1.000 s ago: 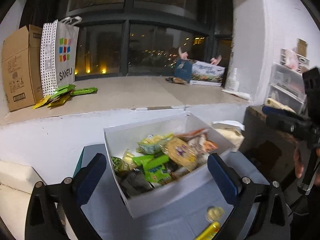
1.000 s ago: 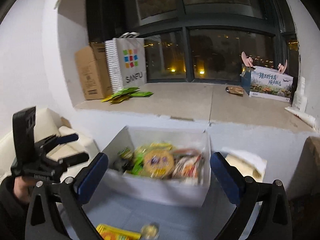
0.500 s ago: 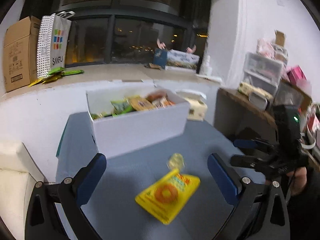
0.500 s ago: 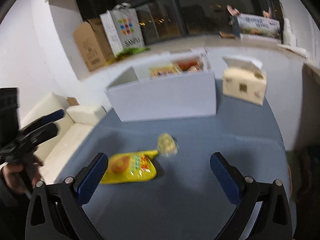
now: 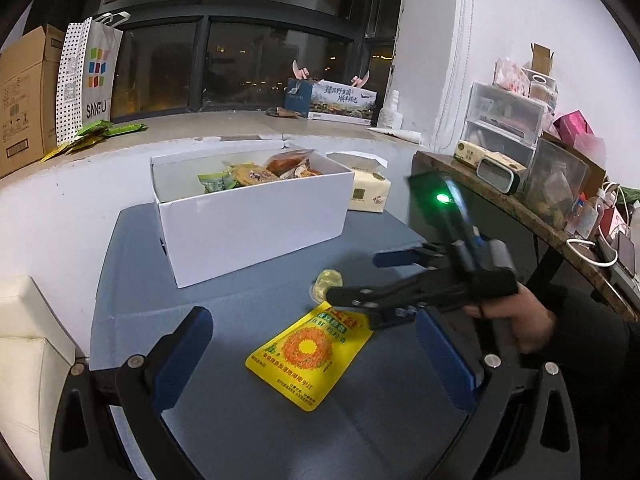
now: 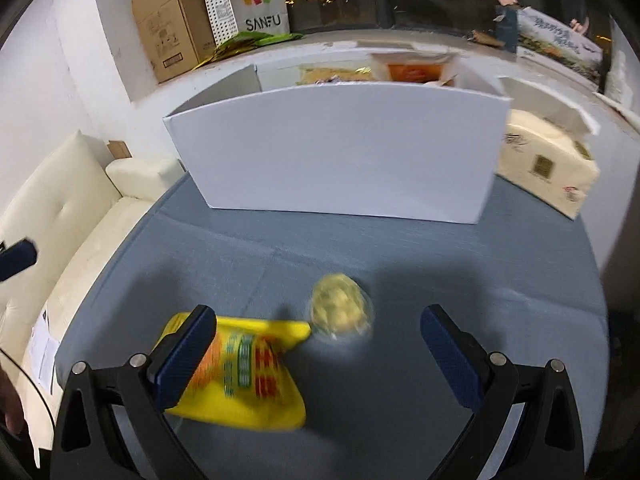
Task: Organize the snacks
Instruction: 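Grasp the last jelly cup with the right tool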
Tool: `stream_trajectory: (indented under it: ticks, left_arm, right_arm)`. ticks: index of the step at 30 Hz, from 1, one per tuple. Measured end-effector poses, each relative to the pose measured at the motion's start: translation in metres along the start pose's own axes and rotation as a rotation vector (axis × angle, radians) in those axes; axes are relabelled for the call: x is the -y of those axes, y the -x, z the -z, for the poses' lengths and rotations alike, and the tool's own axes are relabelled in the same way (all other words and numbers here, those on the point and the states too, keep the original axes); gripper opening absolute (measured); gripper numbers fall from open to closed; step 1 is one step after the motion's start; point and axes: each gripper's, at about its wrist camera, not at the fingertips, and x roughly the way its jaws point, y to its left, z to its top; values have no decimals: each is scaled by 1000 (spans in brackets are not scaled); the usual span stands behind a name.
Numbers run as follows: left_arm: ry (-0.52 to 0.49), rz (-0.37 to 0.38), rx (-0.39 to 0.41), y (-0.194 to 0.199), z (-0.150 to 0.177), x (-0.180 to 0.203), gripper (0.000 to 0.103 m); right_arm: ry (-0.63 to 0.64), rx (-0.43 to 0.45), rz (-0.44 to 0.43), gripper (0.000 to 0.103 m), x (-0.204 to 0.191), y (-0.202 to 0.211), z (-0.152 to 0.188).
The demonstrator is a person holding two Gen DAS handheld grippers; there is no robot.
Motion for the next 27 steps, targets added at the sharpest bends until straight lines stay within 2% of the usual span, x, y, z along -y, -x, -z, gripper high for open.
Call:
stream_trajectory:
  ticks: [2, 4, 5, 7, 8, 11, 13, 15, 19, 25, 27]
  left_arm:
    - [1, 0, -10, -1, 2, -2, 103]
    - [1, -2, -20, -3, 5, -4, 103]
    - [1, -4, -25, -4, 7, -5, 103]
    - [1, -5, -37, -7, 10, -6, 103]
    - [0, -3, -44, -9, 11, -6, 103]
    - [-8, 2, -61, -12, 14, -3, 103]
    - [-24, 14, -69, -14, 15, -1, 103]
    - [-39, 22, -81, -18, 15, 0, 103]
    - [-53, 38, -149, -35, 16, 2, 103]
    - [-120, 105, -233, -73, 15, 3, 103]
    - [-138, 149, -273, -92, 12, -2, 103]
  right_arm:
    - [-25, -27, -6, 103, 2, -12, -3]
    - [-45, -40, -1, 98, 4, -19, -3]
    - [-47, -41, -5, 92, 5, -21, -2]
    - [-47, -58, -8, 65, 6, -27, -2]
    - [-53, -75, 15, 35, 8, -31, -2]
    - [-71, -73, 52, 34, 15, -28, 0]
    - [-83, -55, 18, 34, 19, -18, 1]
    - [-55, -31, 27, 34, 17, -7, 2]
    - [-57, 39, -9, 34, 19, 28, 3]
    - [-57, 126, -38, 34, 22, 86, 15]
    - [-56, 145, -40, 34, 21, 98, 19]
